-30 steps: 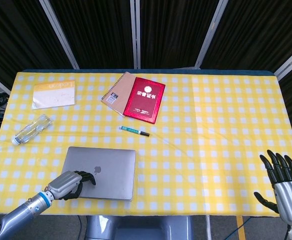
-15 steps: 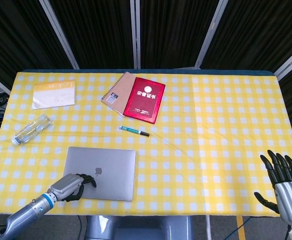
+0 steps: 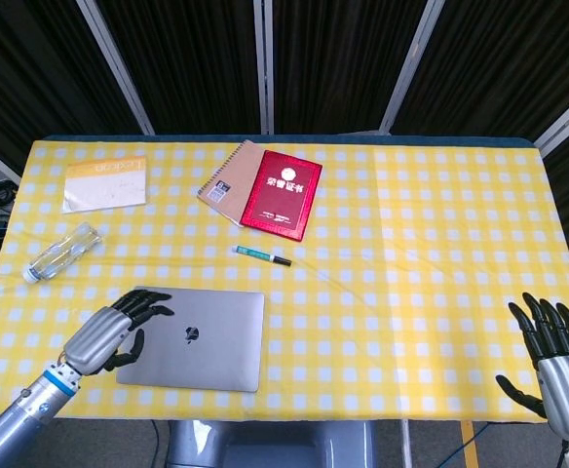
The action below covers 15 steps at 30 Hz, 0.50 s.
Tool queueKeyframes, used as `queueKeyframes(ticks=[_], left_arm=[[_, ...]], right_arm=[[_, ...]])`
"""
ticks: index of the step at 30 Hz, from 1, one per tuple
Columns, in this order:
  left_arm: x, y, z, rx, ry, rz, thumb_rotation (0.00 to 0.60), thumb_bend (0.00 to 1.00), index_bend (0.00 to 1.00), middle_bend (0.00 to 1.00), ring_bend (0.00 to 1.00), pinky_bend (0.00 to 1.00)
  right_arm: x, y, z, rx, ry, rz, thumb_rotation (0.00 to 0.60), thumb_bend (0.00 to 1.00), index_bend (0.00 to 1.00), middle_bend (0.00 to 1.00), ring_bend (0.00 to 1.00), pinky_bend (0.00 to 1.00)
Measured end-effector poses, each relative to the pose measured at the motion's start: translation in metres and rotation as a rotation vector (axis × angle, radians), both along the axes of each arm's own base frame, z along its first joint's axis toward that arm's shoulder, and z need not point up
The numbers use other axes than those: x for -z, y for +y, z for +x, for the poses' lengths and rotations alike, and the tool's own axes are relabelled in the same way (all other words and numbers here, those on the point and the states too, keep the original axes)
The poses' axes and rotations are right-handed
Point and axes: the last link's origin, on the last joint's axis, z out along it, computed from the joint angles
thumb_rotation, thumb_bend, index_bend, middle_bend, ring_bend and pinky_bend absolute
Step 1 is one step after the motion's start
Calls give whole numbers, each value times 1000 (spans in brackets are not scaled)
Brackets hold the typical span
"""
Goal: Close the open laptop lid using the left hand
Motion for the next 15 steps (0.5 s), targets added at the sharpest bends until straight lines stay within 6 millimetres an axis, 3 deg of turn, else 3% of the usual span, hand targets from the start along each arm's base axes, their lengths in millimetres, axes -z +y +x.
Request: queueKeyframes(ticks=[1,9,11,15], left_arm=[[-3,-1,-2,-2,19,32,600,2,0,0,0,0],[-35,-30,-30,-139,188,395,600,0,0,0,0,0],[-42,-42,-37,-196,235,458,600,0,0,0,0,0],[-44,-45,-38,-212,255,478,600,0,0,0,0,0]], right_arm=[[0,0,0,-2,1,0,600,0,17,0,0,0],[0,0,1,-6,4,2,600,0,8,0,0,0],[0,0,1,-7,5,2,600,0,7,0,0,0],[1,1,1,-8,8,3,600,0,7,0,0,0]])
